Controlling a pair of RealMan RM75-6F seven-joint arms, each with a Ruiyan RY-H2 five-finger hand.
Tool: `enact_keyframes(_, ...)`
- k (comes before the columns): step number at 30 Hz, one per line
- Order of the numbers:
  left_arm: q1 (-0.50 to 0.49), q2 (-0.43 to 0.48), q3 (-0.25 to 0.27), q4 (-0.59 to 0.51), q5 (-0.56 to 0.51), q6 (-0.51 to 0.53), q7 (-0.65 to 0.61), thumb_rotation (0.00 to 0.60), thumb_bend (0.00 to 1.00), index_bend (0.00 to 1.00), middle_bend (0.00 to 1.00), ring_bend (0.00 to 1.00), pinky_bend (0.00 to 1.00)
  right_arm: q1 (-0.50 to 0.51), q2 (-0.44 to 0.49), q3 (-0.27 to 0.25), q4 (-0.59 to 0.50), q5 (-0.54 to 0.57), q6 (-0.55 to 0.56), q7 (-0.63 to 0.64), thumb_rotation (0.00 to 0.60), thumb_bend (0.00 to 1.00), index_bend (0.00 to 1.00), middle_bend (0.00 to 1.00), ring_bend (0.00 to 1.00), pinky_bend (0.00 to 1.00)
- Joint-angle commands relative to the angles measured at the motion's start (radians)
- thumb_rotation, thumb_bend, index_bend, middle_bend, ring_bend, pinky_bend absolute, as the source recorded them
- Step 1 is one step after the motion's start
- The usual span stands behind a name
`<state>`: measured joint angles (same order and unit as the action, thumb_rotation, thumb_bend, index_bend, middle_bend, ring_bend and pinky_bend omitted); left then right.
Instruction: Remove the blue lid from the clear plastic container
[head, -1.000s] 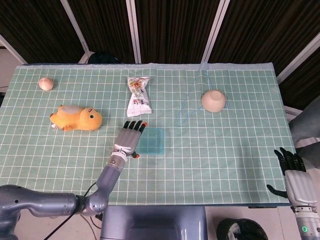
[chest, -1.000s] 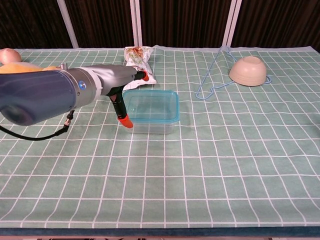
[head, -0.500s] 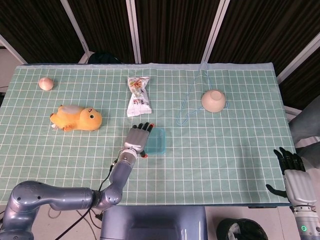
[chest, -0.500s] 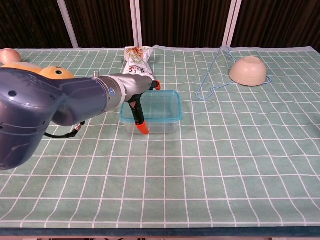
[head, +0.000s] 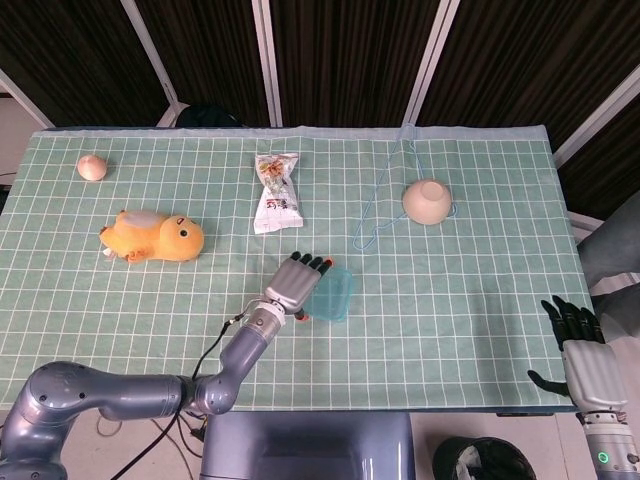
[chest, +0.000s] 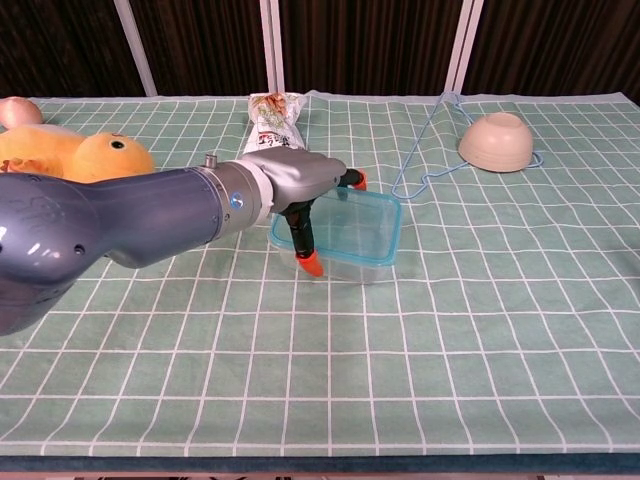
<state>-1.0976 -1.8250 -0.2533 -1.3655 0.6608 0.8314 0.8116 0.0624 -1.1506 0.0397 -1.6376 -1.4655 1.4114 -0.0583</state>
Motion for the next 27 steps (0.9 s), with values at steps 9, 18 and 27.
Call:
enact_keyframes(9, -0.001, 0.015, 0.013, 0.044, 0.209, -0.141, -0.229, 0.6, 0.07, 0.2, 0.26, 0.29, 0.41, 0.06, -0.125, -0.02, -0.048, -0.074, -0.057, -0.131, 0.6, 0.22, 0.0, 0.0, 0.0, 0.0)
enact_keyframes(18, -0.035, -0.006, 0.002, 0.067, 0.217, -0.171, -0.278, 0.6, 0.07, 0.2, 0.26, 0.29, 0.41, 0.122, -0.305, 0.011, -0.076, -0.07, -0.109, -0.236, 0.6, 0.22, 0.0, 0.0, 0.0, 0.0)
enact_keyframes(27, -0.064, -0.006, 0.023, 0.056, 0.18, -0.168, -0.261, 0.6, 0.07, 0.2, 0.26, 0.29, 0.41, 0.187, -0.493, 0.076, -0.036, -0.003, -0.149, -0.322, 0.6, 0.22, 0.0, 0.0, 0.0, 0.0)
